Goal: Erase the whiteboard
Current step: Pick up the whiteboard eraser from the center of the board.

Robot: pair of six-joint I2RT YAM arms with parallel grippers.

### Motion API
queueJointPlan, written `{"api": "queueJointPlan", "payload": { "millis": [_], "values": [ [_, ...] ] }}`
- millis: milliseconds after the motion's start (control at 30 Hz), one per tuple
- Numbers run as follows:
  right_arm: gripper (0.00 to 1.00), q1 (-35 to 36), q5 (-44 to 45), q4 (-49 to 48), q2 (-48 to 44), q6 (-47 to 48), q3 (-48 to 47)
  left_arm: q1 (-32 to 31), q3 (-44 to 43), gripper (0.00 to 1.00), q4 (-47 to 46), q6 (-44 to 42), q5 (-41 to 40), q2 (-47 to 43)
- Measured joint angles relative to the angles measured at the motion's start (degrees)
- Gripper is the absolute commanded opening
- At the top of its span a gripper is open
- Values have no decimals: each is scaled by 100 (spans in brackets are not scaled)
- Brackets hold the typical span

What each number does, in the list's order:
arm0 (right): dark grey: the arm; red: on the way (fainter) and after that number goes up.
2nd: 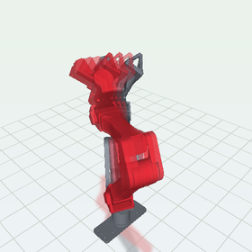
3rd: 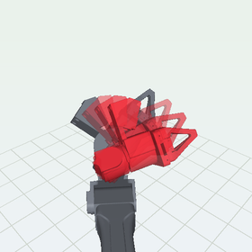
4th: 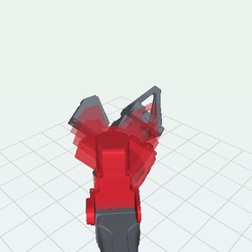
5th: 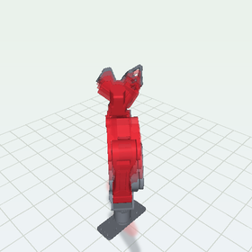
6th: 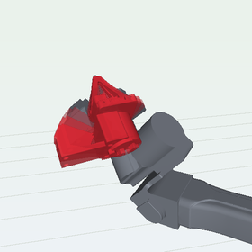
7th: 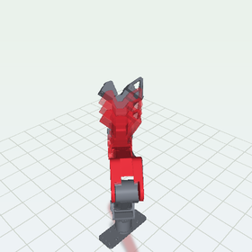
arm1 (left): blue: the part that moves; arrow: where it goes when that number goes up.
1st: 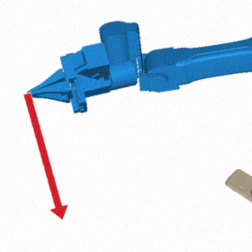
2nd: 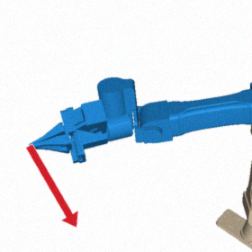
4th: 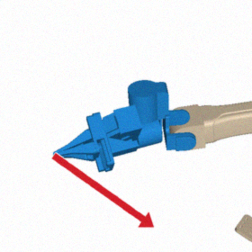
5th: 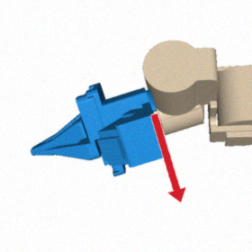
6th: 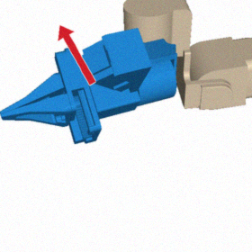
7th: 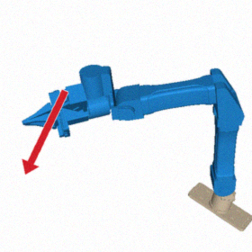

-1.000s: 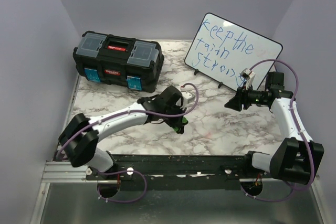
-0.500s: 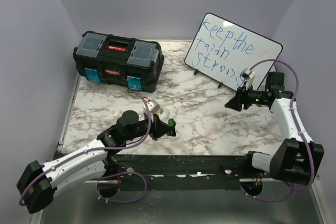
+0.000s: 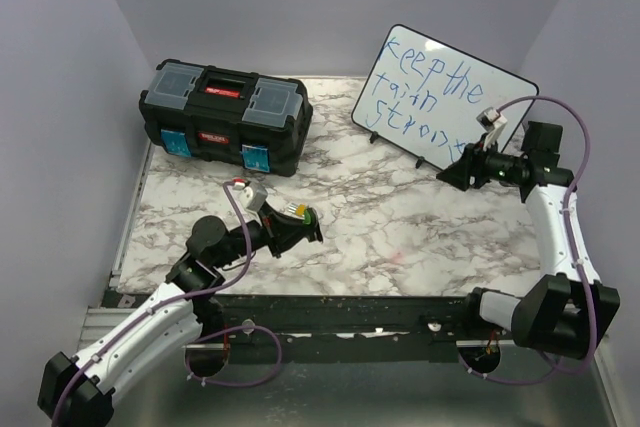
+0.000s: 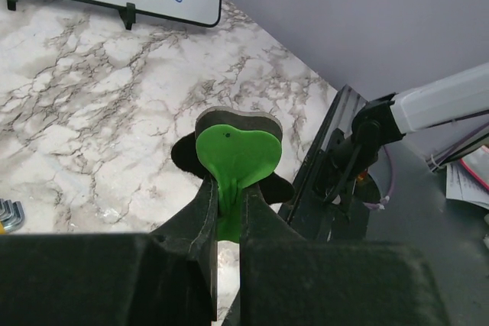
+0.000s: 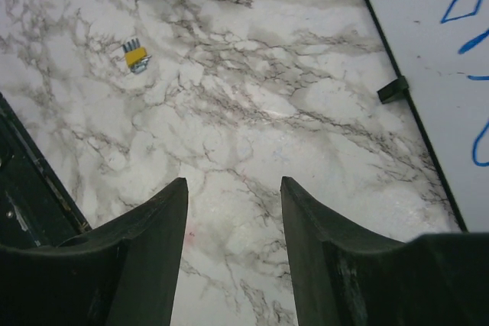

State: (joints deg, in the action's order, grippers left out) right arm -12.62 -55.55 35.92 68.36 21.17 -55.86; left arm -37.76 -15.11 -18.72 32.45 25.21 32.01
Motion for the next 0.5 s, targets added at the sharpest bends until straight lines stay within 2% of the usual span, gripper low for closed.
{"api": "queueJointPlan", "payload": {
  "millis": [200, 333, 500],
  "values": [
    [55, -750, 39, -304, 76, -452, -369, 479, -323, 0, 232, 20, 535, 0],
    [55, -1462, -79, -675, 339, -745, -518, 933, -1049, 0, 514, -35, 968, 61],
    [56, -1873, -81, -992, 629, -966, -516, 1637, -1563, 0, 199, 177, 1823, 236]
  ]
}}
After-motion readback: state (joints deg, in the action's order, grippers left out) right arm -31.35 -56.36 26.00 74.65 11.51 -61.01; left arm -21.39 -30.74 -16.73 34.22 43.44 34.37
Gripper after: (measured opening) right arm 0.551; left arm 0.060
